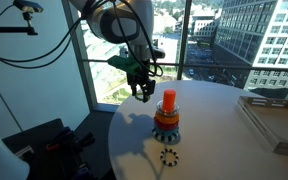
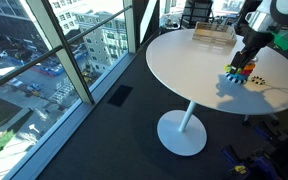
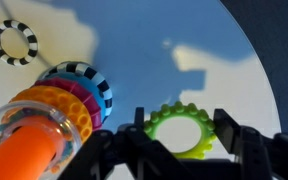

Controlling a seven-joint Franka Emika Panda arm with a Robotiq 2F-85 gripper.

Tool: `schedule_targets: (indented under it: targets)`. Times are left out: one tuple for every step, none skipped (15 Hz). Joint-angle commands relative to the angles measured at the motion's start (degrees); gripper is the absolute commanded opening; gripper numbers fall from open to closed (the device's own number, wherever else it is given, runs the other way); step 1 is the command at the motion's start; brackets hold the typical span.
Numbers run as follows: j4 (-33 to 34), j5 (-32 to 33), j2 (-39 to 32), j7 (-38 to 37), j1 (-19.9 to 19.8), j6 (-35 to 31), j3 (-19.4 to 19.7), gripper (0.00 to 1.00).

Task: Remove the green ring from the orange rod and put it on the table

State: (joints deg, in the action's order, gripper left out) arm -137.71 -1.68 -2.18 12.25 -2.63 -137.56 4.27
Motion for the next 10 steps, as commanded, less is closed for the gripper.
schedule_targets:
  targets:
    - [2.1, 0.0, -3.6, 0.1, -0.1, 0.2, -1.0, 0.45]
    - [2.2, 0.1, -4.4, 0.1, -0.1, 0.2, -1.2, 0.45]
    - [2.3, 0.3, -5.2, -0.1, -0.1, 0.2, -1.4, 0.45]
    - [2.5, 0.4, -6.0, -0.2, -0.1, 0.2, -1.6, 0.45]
    - [2.7, 0.4, -6.8, -0.1, 0.0, 0.2, -1.9, 0.45]
    - [2.8, 0.7, -7.4, -0.5, 0.1, -0.3, -2.0, 0.45]
    - [2.8, 0.9, -8.0, -0.6, 0.1, -0.8, -2.2, 0.45]
    - [2.8, 1.2, -8.6, -0.9, 0.3, -1.6, -2.4, 0.45]
    - [2.7, 1.5, -9.3, -1.2, 0.4, -2.4, -2.6, 0.45]
    - [2.6, 1.8, -9.9, -1.4, 0.6, -3.3, -2.8, 0.45]
